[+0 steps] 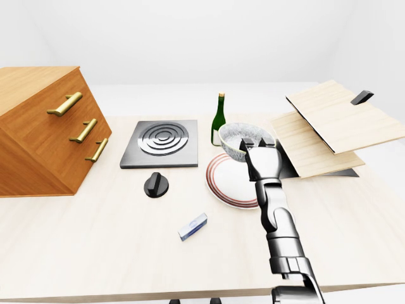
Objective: Pick up the akita bowl and put it on the plate.
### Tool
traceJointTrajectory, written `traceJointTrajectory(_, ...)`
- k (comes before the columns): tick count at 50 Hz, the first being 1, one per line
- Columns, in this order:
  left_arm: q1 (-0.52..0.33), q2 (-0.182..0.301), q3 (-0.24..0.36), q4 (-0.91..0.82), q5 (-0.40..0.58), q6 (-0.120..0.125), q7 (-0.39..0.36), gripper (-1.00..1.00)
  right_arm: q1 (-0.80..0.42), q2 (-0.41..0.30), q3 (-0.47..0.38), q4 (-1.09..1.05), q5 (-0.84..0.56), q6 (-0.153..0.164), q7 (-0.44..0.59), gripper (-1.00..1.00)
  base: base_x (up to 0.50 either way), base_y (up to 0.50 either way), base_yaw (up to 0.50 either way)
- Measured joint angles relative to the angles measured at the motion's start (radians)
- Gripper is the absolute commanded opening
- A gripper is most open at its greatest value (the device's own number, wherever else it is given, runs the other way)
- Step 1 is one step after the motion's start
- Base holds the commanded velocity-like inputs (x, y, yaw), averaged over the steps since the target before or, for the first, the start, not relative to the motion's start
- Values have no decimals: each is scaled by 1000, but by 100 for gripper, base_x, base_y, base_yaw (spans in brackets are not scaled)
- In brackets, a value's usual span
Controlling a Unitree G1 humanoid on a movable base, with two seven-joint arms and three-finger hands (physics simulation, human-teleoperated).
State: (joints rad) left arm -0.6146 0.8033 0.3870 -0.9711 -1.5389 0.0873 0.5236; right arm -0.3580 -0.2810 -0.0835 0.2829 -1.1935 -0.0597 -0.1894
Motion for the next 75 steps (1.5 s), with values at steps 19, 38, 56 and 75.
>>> traceJointTrajectory(19,1,-2,-1,-2,2,0,0,100,-74,-28,35,281,49,-28,-227,-100,0,0,0)
traceJointTrajectory(38,2,-3,0,0,2,0,0,100,-90,-26,59,411,69,-28,-334,-100,0,0,0)
traceJointTrajectory(56,5,-5,0,-3,4,0,0,100,-41,1,87,471,79,-28,-334,-100,0,0,0)
traceJointTrajectory(75,3,-5,1,2,4,0,0,100,-33,5,91,485,74,-28,-334,100,0,0,0)
